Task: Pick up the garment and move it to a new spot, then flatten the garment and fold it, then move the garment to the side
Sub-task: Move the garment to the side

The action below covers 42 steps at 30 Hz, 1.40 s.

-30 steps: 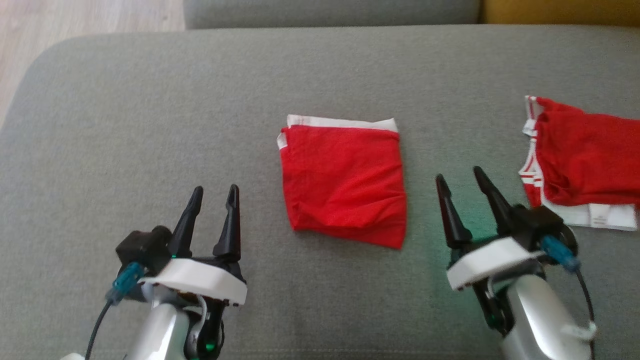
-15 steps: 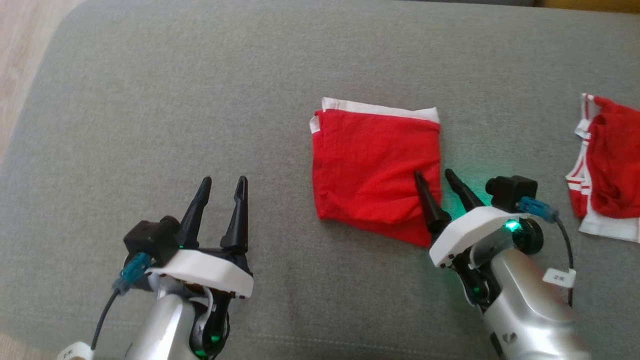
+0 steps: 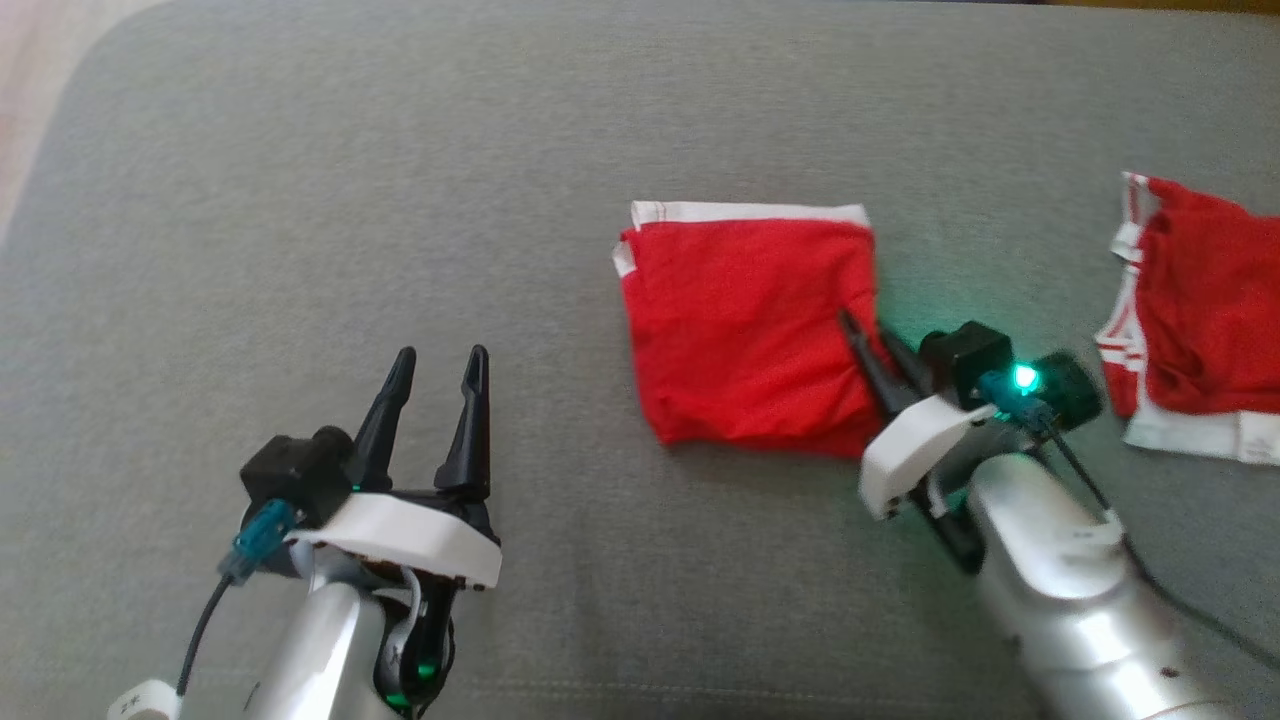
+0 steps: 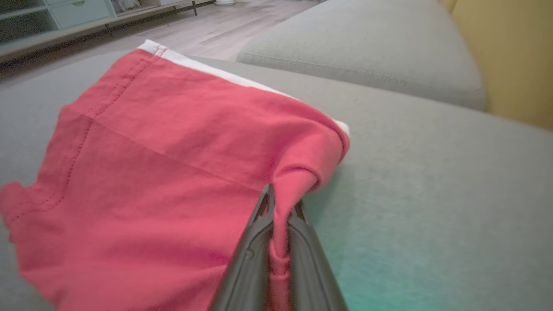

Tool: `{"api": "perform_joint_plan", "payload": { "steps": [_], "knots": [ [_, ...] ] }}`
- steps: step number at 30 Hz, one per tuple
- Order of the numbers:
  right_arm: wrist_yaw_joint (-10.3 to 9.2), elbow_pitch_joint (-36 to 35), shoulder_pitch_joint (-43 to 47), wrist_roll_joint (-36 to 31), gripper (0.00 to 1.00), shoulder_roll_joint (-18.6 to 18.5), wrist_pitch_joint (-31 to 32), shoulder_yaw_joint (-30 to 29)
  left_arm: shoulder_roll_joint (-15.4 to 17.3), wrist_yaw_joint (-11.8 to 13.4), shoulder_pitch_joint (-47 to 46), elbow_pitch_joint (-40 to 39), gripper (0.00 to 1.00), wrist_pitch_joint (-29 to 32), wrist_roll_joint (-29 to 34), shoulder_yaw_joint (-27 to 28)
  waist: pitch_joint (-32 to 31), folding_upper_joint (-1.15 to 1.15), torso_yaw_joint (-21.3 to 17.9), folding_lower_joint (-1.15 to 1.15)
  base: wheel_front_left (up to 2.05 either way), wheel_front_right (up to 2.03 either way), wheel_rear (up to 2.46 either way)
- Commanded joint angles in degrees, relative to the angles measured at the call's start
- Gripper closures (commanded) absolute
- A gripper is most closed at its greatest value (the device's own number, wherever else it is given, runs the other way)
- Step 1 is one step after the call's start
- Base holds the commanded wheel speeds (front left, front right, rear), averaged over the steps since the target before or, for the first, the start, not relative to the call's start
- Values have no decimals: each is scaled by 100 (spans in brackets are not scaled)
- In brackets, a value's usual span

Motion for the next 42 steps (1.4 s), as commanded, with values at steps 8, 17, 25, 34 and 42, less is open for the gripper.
{"api": "perform_joint_plan", "payload": {
  "steps": [8, 17, 25, 34, 42],
  "knots": [
    [11, -921, -229, -1316, 100, -854, -149, 162, 43, -63, -289, -246, 0, -70, 95, 255, 81, 0, -705, 0, 0, 0, 0],
    [11, -1939, -580, -840, 100, -2570, 593, 779, 43, -171, -541, -248, 0, -70, 250, 339, 461, 0, -1352, 0, 0, 0, 0],
    [11, -2238, -673, 140, 100, -3818, 1546, 1023, 43, -248, -848, -238, 0, -70, 337, 296, 839, 0, -1537, 0, 0, 0, 0],
    [11, -2170, -472, 413, 100, -4202, 2042, 573, 43, -309, -976, -201, 0, -70, 395, 352, 1060, 0, -1498, 0, 0, 0, 0],
    [11, -2219, -308, 202, 100, -4018, 2270, -8, 43, -349, -1017, -176, 0, -70, 403, 384, 1123, 0, -1482, 0, 0, 0, 0]
  ]
}}
